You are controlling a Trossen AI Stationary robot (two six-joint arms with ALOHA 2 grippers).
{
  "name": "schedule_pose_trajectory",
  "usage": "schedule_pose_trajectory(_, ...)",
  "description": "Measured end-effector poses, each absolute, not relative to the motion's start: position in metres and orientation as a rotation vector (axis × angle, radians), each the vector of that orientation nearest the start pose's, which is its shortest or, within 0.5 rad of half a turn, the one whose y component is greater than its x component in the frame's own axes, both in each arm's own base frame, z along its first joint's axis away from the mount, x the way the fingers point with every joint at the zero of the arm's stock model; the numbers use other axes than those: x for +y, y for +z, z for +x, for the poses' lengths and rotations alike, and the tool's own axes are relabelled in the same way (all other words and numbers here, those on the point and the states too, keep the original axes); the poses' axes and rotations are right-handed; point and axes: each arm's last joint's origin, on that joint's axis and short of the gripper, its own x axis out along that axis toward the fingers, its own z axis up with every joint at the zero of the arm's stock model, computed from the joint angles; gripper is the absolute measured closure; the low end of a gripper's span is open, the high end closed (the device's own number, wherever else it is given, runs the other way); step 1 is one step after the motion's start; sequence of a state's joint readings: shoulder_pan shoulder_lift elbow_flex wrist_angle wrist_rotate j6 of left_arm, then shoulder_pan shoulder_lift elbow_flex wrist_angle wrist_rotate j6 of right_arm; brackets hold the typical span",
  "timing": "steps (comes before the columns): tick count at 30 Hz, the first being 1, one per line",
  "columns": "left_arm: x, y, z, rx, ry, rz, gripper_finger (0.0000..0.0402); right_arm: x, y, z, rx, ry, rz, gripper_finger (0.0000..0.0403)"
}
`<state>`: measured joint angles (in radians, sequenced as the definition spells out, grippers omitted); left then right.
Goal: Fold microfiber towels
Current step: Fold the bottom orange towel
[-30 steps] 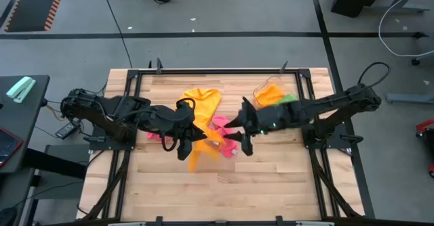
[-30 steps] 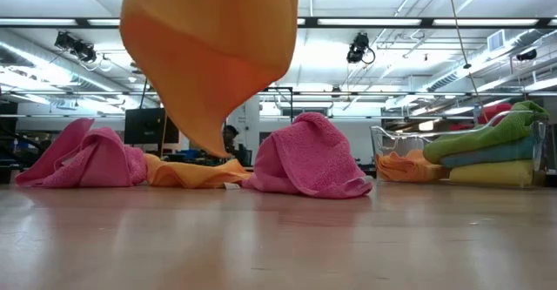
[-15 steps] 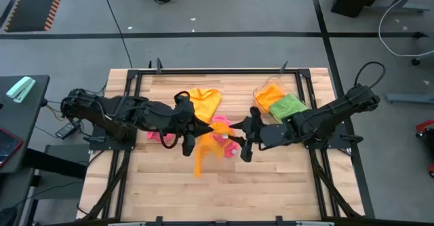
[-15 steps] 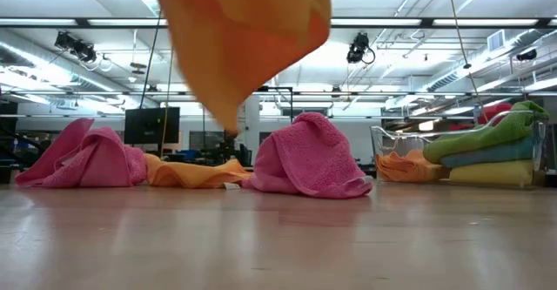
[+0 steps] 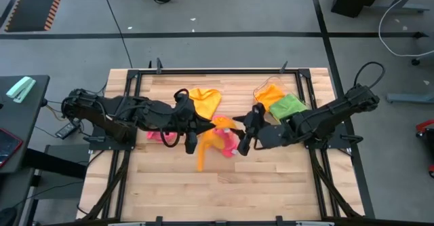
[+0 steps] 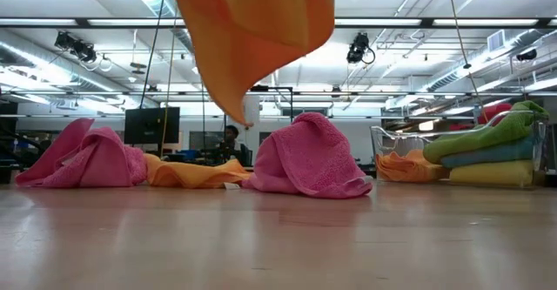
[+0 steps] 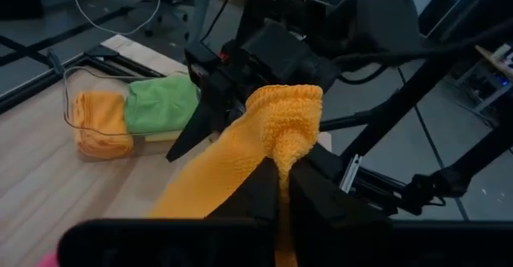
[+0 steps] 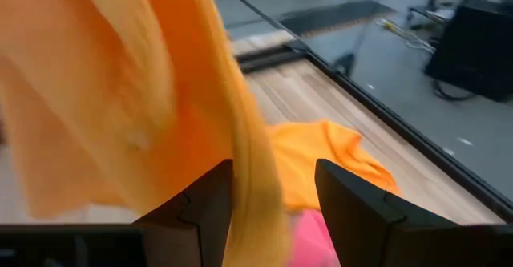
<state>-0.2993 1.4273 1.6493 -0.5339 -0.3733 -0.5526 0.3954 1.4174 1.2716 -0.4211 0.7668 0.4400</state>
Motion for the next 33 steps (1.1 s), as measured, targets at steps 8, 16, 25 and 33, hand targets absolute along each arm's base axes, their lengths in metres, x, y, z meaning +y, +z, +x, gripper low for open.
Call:
schedule_pose_trajectory(8, -0.081, 0.448, 0.295, 0.243, 0.138, -0.420, 0.0384, 0.088, 0.326, 0.280, 0.510, -0.580, 0.088, 0.0219)
schedule_pose_trajectory(16, -0.082, 0.448, 0.295, 0.238, 0.128, -0.419, 0.0377, 0.086, 0.324, 0.280, 0.589, -0.503, 0.007, 0.0237)
schedule_pose_trajectory(25, -0.090, 0.448, 0.293, 0.255, 0.074, -0.409, 0.0370, 0.084, 0.318, 0.276, 0.751, -0.301, -0.037, 0.0384)
schedule_pose_trajectory(33, -0.114, 0.425, 0.310, 0.339, 0.046, -0.407, 0.0367, 0.091, 0.339, 0.247, 0.789, -0.027, 0.082, 0.0396)
